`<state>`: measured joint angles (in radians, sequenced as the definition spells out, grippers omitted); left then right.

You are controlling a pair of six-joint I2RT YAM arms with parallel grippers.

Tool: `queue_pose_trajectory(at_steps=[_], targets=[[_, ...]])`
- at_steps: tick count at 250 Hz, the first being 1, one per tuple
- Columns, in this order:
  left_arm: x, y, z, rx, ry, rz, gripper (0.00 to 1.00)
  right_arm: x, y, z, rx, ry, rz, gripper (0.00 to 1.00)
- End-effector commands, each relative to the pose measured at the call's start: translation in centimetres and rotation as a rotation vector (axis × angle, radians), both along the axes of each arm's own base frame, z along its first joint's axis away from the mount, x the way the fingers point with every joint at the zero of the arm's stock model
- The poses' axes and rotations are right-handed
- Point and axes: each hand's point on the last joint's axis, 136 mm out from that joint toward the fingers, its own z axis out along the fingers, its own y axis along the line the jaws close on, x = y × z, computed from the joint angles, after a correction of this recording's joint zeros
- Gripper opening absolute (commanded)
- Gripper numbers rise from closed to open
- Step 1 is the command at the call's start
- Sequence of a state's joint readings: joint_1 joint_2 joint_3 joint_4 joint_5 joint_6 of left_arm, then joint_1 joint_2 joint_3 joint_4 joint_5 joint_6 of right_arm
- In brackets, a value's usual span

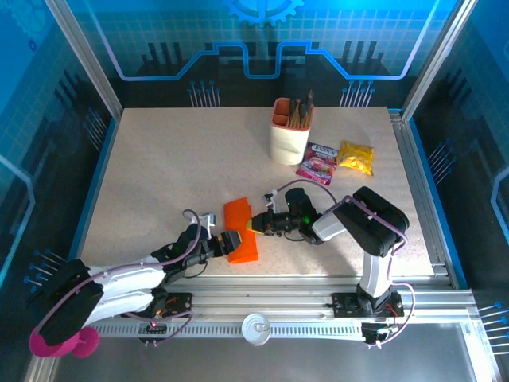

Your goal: Fold a paper plane with a square sheet of paper (pick it up from the middle)

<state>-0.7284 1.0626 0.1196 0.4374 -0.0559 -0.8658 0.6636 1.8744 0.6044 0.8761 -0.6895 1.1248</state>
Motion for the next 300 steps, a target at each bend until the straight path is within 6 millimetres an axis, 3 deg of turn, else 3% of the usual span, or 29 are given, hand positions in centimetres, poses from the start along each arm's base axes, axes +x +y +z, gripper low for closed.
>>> queue_pose_trajectory(at_steps=[1, 142, 300], targets=[[0.0, -0.2, -0.4, -0.013, 0.003, -0.012, 0.77, -0.5, 0.7, -0.8, -0.011, 0.003, 0.025, 0.00], [0.7, 0.4, 0.4, 0.047, 0.013, 0.021, 0.80, -0.5, -0.1, -2.9, -0.055, 0.022, -0.003, 0.00], [0.9, -1.8, -1.1, -0.011, 0.053, -0.034, 0.79, -1.0, 1.1, -3.3, -0.049, 0.035, 0.021, 0.00]])
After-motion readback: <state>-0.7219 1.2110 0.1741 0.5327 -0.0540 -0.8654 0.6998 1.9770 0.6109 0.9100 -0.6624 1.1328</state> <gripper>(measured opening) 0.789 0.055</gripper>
